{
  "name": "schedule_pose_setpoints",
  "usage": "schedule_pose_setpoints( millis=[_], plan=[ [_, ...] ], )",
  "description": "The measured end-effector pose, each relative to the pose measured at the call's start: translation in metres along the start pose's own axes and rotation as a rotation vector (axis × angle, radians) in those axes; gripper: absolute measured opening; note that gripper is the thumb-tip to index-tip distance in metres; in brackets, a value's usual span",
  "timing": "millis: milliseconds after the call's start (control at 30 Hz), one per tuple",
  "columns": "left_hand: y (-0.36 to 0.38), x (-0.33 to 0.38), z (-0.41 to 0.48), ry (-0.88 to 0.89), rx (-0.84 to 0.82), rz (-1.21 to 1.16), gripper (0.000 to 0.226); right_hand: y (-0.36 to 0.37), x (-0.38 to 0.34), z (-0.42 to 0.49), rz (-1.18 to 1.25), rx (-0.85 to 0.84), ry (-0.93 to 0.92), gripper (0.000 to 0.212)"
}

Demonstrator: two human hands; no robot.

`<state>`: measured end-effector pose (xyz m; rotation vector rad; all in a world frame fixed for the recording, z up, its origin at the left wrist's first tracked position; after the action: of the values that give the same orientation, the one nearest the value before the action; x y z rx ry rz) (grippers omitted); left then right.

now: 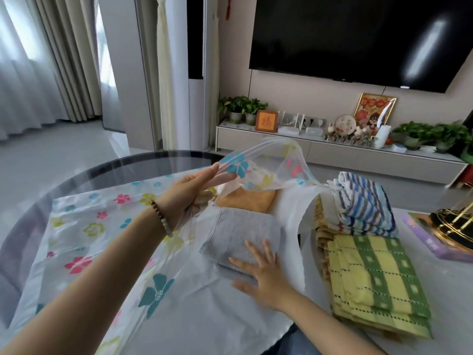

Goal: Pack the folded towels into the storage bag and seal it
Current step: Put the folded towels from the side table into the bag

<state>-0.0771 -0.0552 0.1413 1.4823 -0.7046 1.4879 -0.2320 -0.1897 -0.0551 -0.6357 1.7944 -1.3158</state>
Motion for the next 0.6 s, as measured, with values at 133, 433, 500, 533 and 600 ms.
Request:
schedule_pose_setpoints(
  millis=[133,433,500,533,600],
  plan=[
    [0.000,0.000,-0.003,-0.022,-0.032,0.030,0.039,0.002,-0.008,0.039,-0.047,0.032,0.012,0.054],
    [0.001,-0.004,0.003,-0.012,-0.039,-0.119,0.033,-0.003,-0.066,0.145,0.046,0.036,0.271,0.048],
    [-0.002,-0.003,0.003,-0.011,-0.026,-0.148,0.032,-0.008,-0.069,0.156,0.074,0.004,0.280,0.049],
    [-0.005,-0.004,0.004,-0.013,-0.020,-0.161,0.033,-0.011,-0.068,0.159,0.083,-0.020,0.272,0.050],
    [-0.009,-0.007,0.006,-0.029,-0.001,-0.141,0.031,-0.019,-0.064,0.157,0.094,-0.078,0.235,0.052]
  ],
)
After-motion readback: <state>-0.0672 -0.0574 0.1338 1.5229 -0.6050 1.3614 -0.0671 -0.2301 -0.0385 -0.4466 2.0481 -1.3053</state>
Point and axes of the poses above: each hand's wrist, its own z-axis towards the middle knuckle, its own y-axis out of the palm, x = y × z, the point moved 2 cm from there along z, towards the middle knuckle, and after that the axes turned 11 degrees about y, right-handed, at the moved point
